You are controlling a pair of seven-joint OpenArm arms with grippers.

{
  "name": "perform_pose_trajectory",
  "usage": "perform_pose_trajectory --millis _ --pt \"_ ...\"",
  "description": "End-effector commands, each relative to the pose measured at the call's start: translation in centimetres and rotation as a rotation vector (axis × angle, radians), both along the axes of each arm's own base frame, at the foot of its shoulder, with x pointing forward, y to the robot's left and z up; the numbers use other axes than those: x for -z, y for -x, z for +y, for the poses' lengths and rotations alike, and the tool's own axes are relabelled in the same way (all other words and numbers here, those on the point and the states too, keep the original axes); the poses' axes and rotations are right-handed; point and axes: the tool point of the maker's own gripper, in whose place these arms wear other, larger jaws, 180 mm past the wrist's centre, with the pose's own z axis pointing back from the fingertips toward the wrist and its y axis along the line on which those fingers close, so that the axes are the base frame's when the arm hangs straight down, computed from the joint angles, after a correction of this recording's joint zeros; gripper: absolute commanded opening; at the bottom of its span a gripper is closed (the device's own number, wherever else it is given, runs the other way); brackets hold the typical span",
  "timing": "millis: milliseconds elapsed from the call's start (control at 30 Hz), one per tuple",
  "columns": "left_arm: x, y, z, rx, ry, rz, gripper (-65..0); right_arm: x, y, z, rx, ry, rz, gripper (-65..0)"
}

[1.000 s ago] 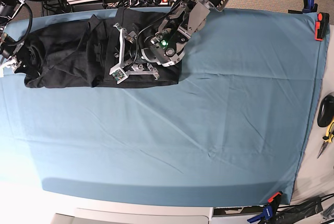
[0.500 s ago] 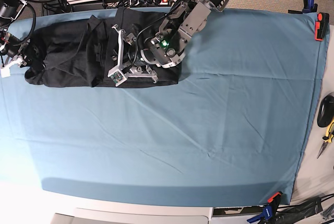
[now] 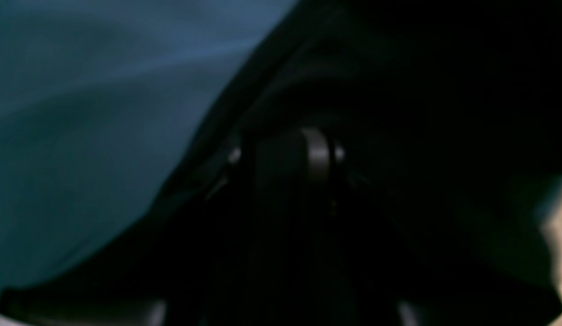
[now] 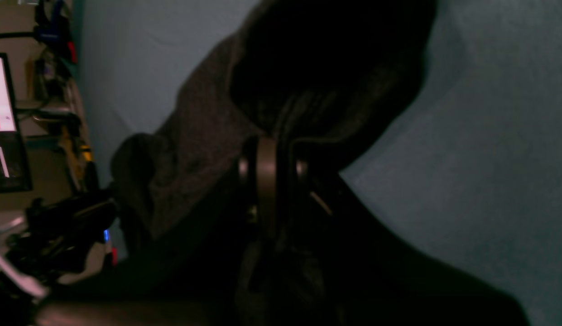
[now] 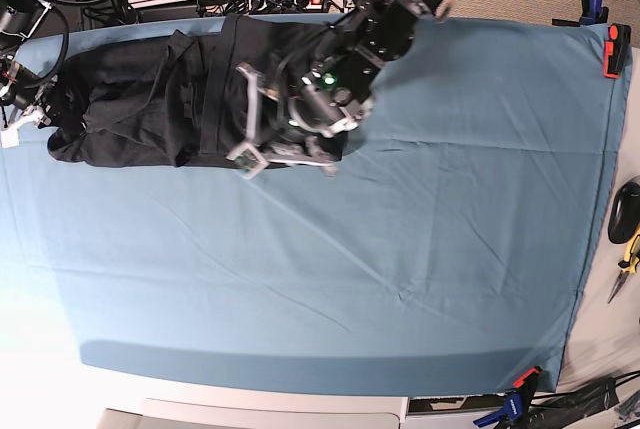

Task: Fold the T-shirt properly
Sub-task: 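Fold the held end over toward the left gripper with the right gripper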

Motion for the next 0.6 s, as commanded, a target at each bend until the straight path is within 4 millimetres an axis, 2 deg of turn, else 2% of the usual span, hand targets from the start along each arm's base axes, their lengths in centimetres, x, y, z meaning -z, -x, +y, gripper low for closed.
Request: perform_pose_trajectory --millis 0,167,400,567 --pt "-1.5 -0.9 -0.3 -0.004 0.027 -0.045 -46.5 0.0 0.3 0.3 -0.001 -0.034 0.016 -65.0" --pt "-0.3 -2.1 3.1 -0.071 -0.025 -0.032 -46.5 -2.1 -1.3 0.4 0.05 -0.105 -0.104 -65.0" --pt "-0.9 -5.0 8.6 -0.243 0.015 -0.023 -46.5 -2.5 -1.7 0.7 0.032 -0.094 -0.125 -65.0" --pt "-0.8 -6.1 13.2 -0.314 -0.015 -0.03 -46.5 -3.7 -2.2 2.2 -0.049 -0.03 -0.171 -65.0"
